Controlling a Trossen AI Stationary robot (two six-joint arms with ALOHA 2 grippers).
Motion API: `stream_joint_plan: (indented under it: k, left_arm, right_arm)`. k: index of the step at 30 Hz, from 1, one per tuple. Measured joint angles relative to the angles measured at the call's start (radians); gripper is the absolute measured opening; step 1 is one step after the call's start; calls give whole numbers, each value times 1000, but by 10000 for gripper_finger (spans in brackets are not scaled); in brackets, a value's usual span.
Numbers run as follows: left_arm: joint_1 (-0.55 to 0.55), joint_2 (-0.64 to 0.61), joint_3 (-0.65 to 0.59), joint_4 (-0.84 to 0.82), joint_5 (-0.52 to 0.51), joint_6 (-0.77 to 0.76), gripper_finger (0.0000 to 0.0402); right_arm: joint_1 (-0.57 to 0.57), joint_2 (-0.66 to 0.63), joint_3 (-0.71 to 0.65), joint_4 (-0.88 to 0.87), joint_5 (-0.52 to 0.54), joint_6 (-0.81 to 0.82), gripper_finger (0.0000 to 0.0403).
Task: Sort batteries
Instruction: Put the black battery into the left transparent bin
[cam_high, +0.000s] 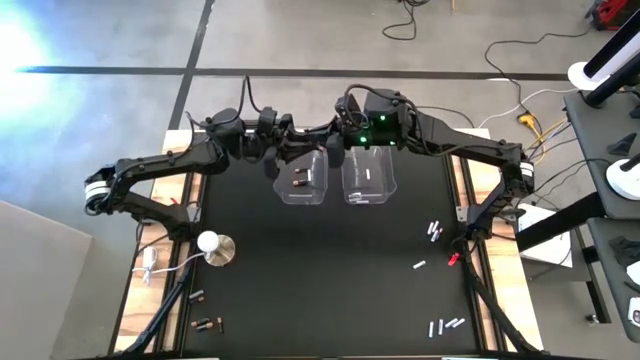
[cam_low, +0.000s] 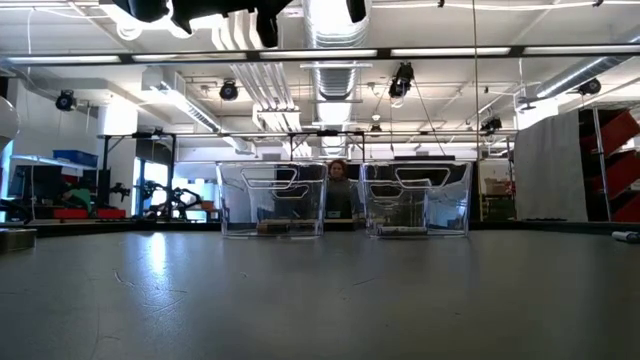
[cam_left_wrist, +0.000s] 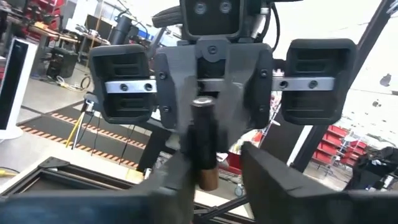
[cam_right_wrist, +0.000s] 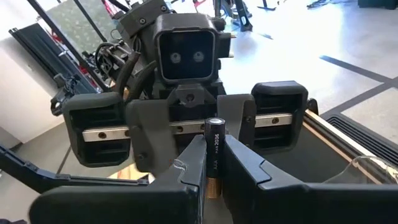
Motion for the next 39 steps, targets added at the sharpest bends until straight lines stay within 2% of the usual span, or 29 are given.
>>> stream_joint_plan:
  k: [4, 11, 16, 19, 22, 26, 28, 31, 34, 37, 39]
  left_arm:
    - [6, 1, 0, -9, -15, 1, 18]
    - [20, 1, 0, -44, -14, 1, 18]
    - [54, -2, 6, -121, 16, 9, 13]
    - [92, 1, 56, -323, 23, 64, 13]
    - [117, 31, 170, -605, -6, 238, 13]
    - [128, 138, 349, -963, -169, 497, 13]
    - [129, 213, 424, -1097, -209, 569, 13]
    - [128, 313, 516, -1242, -223, 638, 13]
    - [127, 404, 578, -1352, -293, 711, 16]
    - [131, 476, 613, -1404, -356, 761, 16]
    - [133, 507, 622, -1408, -360, 771, 17]
  right_arm:
    - [0, 0, 0, -1, 1, -2, 34]
    - [0, 1, -2, -14, 7, -21, 37]
    - [-7, -8, -3, -24, 15, -23, 72]
    - [-7, -42, 5, -43, 62, -35, 101]
    - [0, -85, 33, -104, 155, -67, 126]
    - [11, -129, 53, -237, 247, -64, 148]
    - [19, -147, 54, -303, 274, -48, 153]
    - [35, -170, 55, -394, 303, -2, 157]
    - [63, -179, 55, -462, 334, 40, 153]
    - [113, -179, 55, -500, 427, 53, 144]
    - [146, -179, 55, -511, 501, 54, 137]
